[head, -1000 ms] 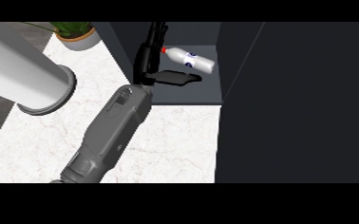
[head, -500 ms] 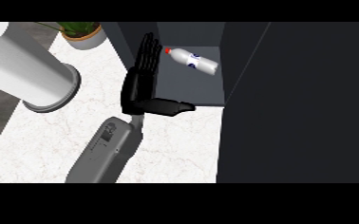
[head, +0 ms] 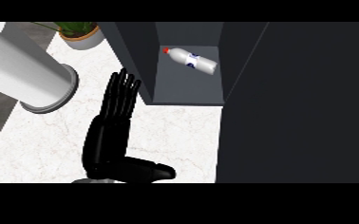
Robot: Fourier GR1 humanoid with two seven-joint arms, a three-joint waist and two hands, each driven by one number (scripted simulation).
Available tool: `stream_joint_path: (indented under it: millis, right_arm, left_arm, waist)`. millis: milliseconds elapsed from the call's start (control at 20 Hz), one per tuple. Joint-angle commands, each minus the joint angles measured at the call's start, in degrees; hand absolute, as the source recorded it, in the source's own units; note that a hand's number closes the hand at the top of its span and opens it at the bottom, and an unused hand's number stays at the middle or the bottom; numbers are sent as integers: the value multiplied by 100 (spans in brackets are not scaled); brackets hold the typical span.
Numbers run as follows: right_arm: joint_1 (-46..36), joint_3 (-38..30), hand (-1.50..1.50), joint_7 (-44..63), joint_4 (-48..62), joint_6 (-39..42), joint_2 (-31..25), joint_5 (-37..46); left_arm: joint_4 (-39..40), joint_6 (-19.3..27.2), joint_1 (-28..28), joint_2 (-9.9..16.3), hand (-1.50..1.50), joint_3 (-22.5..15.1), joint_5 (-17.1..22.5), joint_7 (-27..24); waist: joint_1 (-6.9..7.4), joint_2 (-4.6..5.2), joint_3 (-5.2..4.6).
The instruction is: Pick up the bottled water, place it into the cabinet and close the cabinet
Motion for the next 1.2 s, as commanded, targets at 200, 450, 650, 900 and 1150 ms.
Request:
stream_joint_path:
  millis: [200, 450, 650, 900, 1150]
  right_arm:
    - [-14, 535, 150, 566, -280, 472, -701, 494]
    - [-140, 1104, 150, 531, -416, 686, -893, 1073]
    - [-475, 1633, 150, 1140, -774, 632, -749, 1465]
    - [-517, 1930, 150, 1159, -826, 620, -631, 1799]
    - [-871, 2110, 150, 1794, -951, 599, -294, 1818]
  left_arm:
    - [-2032, -40, 1653, 595, -150, -464, -42, 141]
    - [-2448, -363, 2635, 1017, -150, -10, 207, -439]
    - [-2857, -554, 3079, 1235, -150, 259, 476, -470]
    - [-3187, -855, 3703, 1505, -150, 827, 908, -577]
    - [-2915, -1482, 3992, 1634, -150, 1346, 1387, -1001]
  waist:
    - [23, 2, -5]
    - [56, -2, -12]
    - [95, 8, -16]
    - [82, 1, -13]
    - [165, 24, -27]
